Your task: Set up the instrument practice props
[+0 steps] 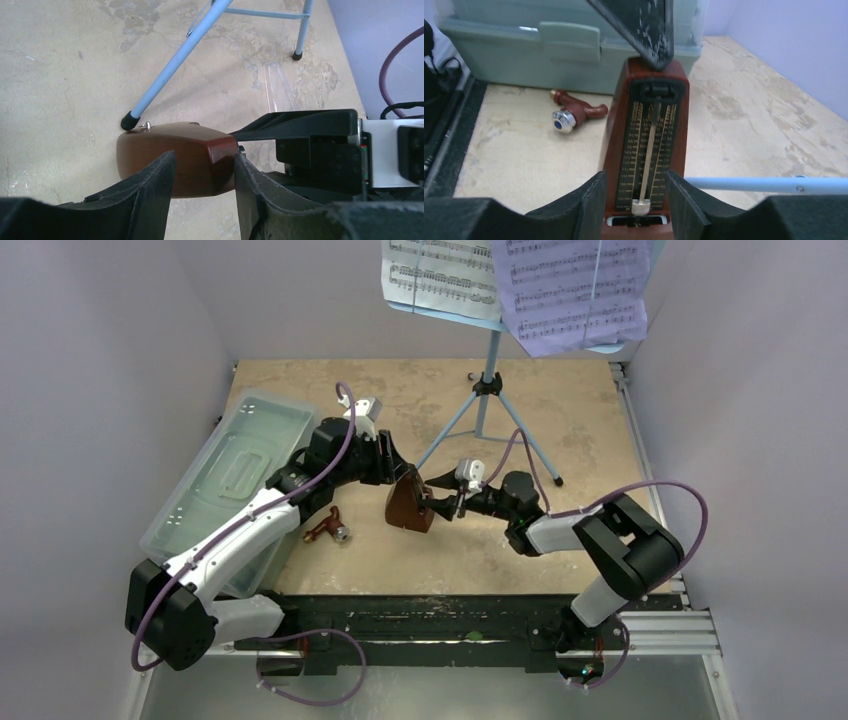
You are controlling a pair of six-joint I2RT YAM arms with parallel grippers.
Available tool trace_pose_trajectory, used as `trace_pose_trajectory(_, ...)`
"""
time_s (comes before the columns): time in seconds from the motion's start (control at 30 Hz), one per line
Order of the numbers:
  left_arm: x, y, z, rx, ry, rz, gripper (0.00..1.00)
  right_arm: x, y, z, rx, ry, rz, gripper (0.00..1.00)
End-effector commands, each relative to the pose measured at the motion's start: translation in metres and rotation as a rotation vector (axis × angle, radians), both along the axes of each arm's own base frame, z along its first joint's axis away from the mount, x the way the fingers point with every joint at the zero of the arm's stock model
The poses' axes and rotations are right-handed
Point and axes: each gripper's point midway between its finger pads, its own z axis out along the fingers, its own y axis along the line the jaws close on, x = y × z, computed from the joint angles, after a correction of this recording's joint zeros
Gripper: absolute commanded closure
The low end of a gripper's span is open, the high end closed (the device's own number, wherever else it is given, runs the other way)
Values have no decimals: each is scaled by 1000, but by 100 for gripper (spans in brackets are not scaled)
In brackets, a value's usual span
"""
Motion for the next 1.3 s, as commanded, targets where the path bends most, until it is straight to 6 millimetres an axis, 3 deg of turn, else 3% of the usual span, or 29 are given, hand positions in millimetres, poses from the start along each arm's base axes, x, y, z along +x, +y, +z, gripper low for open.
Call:
trace_pose_trajectory(0.0, -23, 16, -41, 123, 123, -13, 54, -16, 1, 16, 55, 145, 25, 47)
trace_pose_trajectory(0.2, -23, 16, -40, 129, 119, -20, 54, -19, -11, -6, -88, 442, -75, 41)
trace_pose_trajectory(0.27, -22, 15, -40, 129, 118, -23, 54, -24, -14, 8, -48, 480, -92, 45)
trace_pose_trajectory(0.37, -22, 15, -42, 131, 123, -25, 54, -22, -24, 43, 85, 506, -175, 48)
trace_pose_trajectory(0.47, -23, 16, -43, 131, 125, -24, 55, -5, -31, 62, 164, 610, -308, 52)
trace_pose_trajectory(0.57, -24, 15, -43, 127, 124, -23, 55, 1, -26, 75, 202, 678, -325, 52)
trace_pose_trajectory(0.9, -24, 14, -43, 122, 127, -30, 55, 7, -6, 74, 185, 719, -279, 57)
trace_pose_trajectory(1.27, -24, 12, -43, 115, 129, -39, 55, 20, 8, 57, 159, 744, -297, 55)
